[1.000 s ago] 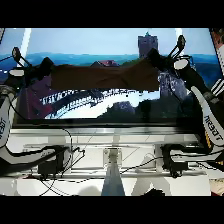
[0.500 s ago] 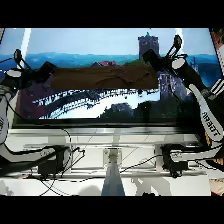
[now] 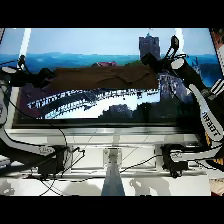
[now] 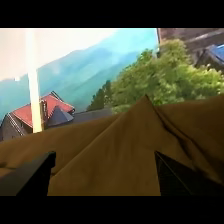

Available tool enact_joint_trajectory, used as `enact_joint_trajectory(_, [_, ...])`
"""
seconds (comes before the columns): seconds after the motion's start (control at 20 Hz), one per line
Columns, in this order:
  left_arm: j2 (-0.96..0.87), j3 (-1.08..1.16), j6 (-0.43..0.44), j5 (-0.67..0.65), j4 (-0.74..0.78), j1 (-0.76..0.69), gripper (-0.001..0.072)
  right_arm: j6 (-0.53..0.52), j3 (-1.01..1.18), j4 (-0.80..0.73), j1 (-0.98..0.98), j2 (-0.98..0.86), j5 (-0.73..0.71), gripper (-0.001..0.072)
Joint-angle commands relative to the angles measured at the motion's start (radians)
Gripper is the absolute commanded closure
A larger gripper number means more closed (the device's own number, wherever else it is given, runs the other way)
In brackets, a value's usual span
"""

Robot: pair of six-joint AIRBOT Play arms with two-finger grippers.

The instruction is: Fold the clothes and pants, and hang the long-sleeved shirts on hangers.

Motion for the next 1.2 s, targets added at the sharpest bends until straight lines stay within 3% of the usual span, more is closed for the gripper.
enact_joint_trajectory(0.0, [-0.086, 0.069, 0.072, -0.066, 0.016, -0.021, 0.0028, -0.002, 0.001, -0.004, 0.009, -0.001, 0.053, 0.0028])
enact_joint_trajectory(0.05, [-0.087, 0.069, 0.106, -0.069, 0.016, -0.035, 0.0123, -0.017, 0.001, -0.003, 0.022, -0.001, 0.056, 0.0047])
enact_joint_trajectory(0.1, [-0.087, 0.069, 0.13, -0.069, 0.015, -0.053, 0.0243, -0.046, 0.002, -0.003, 0.04, -0.001, 0.056, 0.0157])
enact_joint_trajectory(0.15, [-0.085, 0.069, 0.143, -0.069, 0.015, -0.072, 0.0319, -0.076, 0.007, -0.003, 0.064, -0.001, 0.055, 0.0329])
enact_joint_trajectory(0.2, [-0.082, 0.07, 0.15, -0.069, 0.015, -0.092, 0.0408, -0.093, 0.017, -0.003, 0.093, -0.001, 0.05, 0.0456])
enact_joint_trajectory(0.25, [-0.074, 0.07, 0.16, -0.069, 0.016, -0.11, 0.053, -0.104, 0.029, -0.003, 0.121, -0.001, 0.045, 0.0539])
enact_joint_trajectory(0.3, [-0.059, 0.07, 0.172, -0.069, 0.016, -0.126, 0.0665, -0.106, 0.044, -0.003, 0.151, -0.001, 0.041, 0.0674])
enact_joint_trajectory(0.35, [-0.033, 0.07, 0.173, -0.069, 0.016, -0.139, 0.0694, -0.105, 0.061, -0.003, 0.176, -0.001, 0.037, 0.0699])
enact_joint_trajectory(0.5, [0.101, 0.07, 0.171, -0.086, 0.015, -0.152, 0.0695, -0.102, 0.12, -0.003, 0.238, -0.005, 0.039, 0.0699])
enact_joint_trajectory(0.65, [0.296, 0.07, 0.168, -0.199, 0.016, -0.152, 0.0695, -0.085, 0.199, -0.002, 0.29, -0.061, 0.081, 0.07])
enact_joint_trajectory(0.95, [0.605, 0.07, 0.081, -0.245, 0.015, -0.154, 0.0694, 0.07, 0.427, 0.074, 0.477, -0.345, 0.217, 0.07])
enact_joint_trajectory(1.15, [0.65, 0.07, 0.07, -0.245, -0.056, -0.154, 0.0694, 0.071, 0.612, 0.174, 0.622, -0.481, 0.234, 0.07])
